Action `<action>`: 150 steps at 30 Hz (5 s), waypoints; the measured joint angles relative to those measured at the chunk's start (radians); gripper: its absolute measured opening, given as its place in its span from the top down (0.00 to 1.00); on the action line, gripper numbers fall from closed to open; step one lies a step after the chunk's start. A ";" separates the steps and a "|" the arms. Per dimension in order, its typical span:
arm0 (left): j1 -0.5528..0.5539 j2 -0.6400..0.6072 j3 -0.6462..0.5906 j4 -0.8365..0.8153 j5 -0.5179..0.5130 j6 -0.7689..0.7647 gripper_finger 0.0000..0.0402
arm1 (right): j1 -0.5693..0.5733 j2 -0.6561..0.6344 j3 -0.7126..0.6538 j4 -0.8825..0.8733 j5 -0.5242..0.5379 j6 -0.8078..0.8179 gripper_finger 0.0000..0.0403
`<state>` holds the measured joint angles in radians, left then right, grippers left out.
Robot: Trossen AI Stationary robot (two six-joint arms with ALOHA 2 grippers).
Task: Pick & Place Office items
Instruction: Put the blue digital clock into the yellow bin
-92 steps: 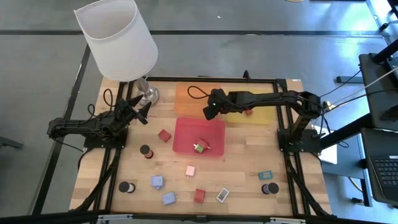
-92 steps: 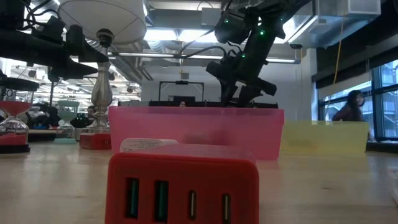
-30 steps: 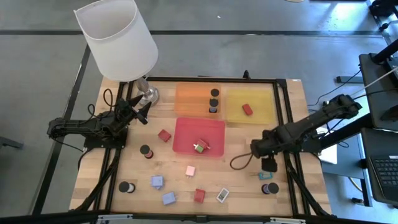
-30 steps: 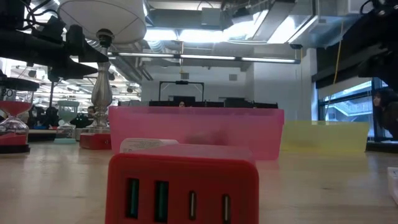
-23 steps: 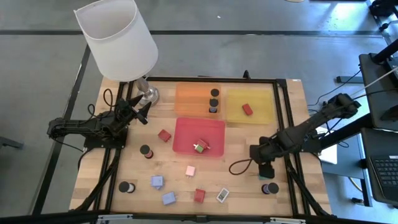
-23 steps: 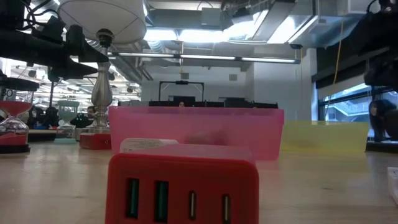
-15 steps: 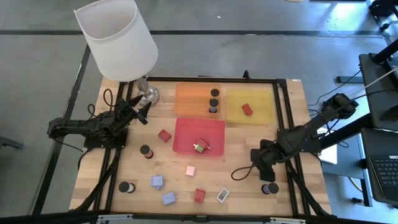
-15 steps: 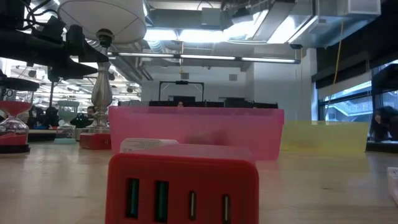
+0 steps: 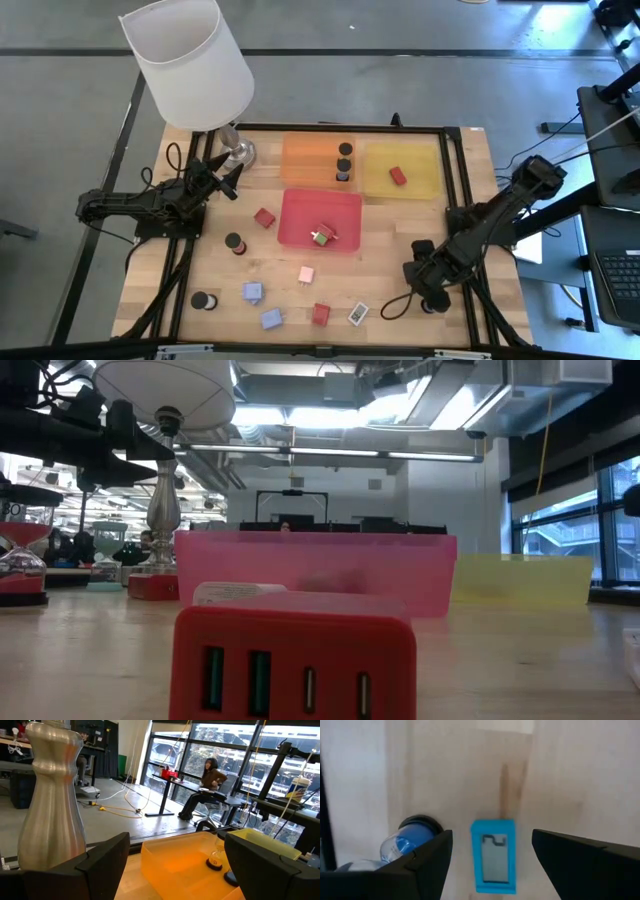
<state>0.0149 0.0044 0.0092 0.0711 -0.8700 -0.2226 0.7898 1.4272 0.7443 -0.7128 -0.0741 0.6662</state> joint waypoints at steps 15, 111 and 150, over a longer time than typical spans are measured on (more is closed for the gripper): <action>0.000 0.000 0.000 0.001 0.000 0.000 0.20 | 0.019 0.051 0.026 0.045 0.043 0.068 0.31; 0.000 0.000 0.000 0.000 0.000 0.000 0.20 | -0.301 -0.281 -0.053 -0.132 0.380 0.433 0.85; 0.000 0.000 0.000 0.006 0.000 0.000 0.20 | -1.259 0.030 -0.052 0.036 0.554 0.345 0.82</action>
<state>0.0151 0.0044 0.0092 0.0769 -0.8700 -0.2226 -0.4694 1.4575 0.6922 -0.6770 0.4803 1.0111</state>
